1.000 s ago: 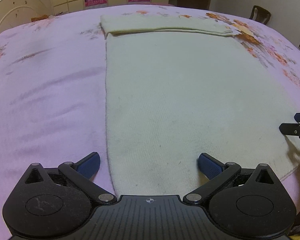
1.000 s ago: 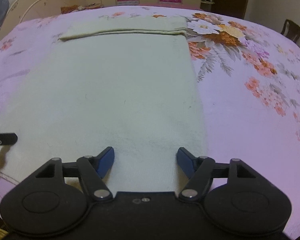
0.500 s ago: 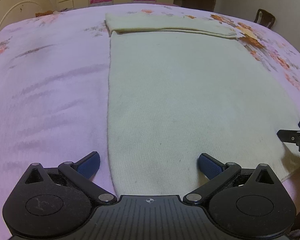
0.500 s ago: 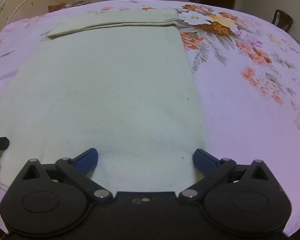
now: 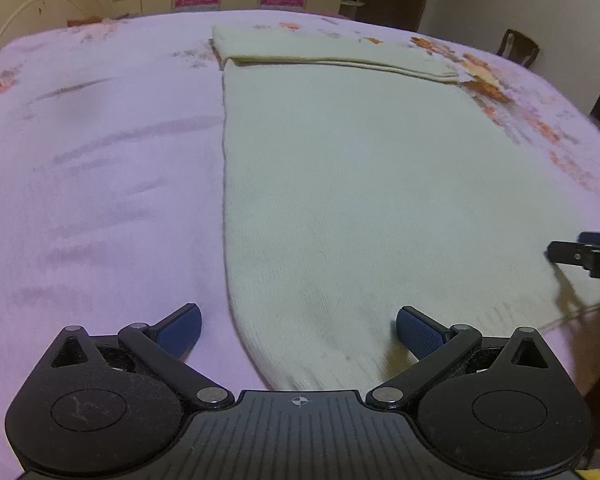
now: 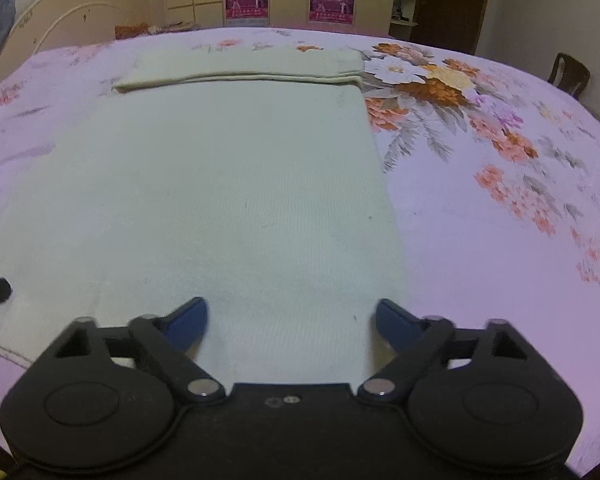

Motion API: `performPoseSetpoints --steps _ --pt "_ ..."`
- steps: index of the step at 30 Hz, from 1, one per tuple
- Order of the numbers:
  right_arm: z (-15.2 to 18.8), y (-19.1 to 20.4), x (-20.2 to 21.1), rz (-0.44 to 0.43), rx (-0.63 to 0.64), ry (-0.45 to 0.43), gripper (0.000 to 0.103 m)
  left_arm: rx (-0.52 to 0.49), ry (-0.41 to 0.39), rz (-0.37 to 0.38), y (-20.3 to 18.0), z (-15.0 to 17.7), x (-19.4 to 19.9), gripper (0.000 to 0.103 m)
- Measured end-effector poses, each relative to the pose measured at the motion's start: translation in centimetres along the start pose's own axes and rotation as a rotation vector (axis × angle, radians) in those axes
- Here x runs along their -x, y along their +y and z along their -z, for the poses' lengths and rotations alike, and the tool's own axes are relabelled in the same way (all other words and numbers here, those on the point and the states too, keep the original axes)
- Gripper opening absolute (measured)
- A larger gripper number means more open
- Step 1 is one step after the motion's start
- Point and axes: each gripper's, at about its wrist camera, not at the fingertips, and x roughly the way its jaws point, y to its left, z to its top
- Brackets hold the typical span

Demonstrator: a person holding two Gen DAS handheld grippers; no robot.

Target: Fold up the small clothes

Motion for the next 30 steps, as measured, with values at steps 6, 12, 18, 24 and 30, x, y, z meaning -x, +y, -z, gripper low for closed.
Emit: performPoseSetpoints --steps 6,12,18,24,30 --pt "0.2 -2.1 1.0 0.000 -0.082 0.000 0.072 0.094 -0.002 0.074 1.5 -0.2 0.7 0.065" --pt "0.2 -3.5 0.4 0.006 -0.100 0.039 0.076 0.134 0.024 0.128 1.7 -0.3 0.2 0.056" --pt "0.3 -3.7 0.1 -0.035 -0.091 0.064 0.070 0.155 0.078 0.170 1.9 -0.6 -0.1 0.026" --pt "0.2 -3.7 0.1 -0.054 -0.061 0.108 0.067 0.107 0.071 0.191 0.5 -1.3 -0.4 0.009" --pt "-0.6 -2.9 0.4 -0.141 -0.015 0.138 0.007 0.056 0.011 0.232 -0.6 -2.9 0.3 0.009"
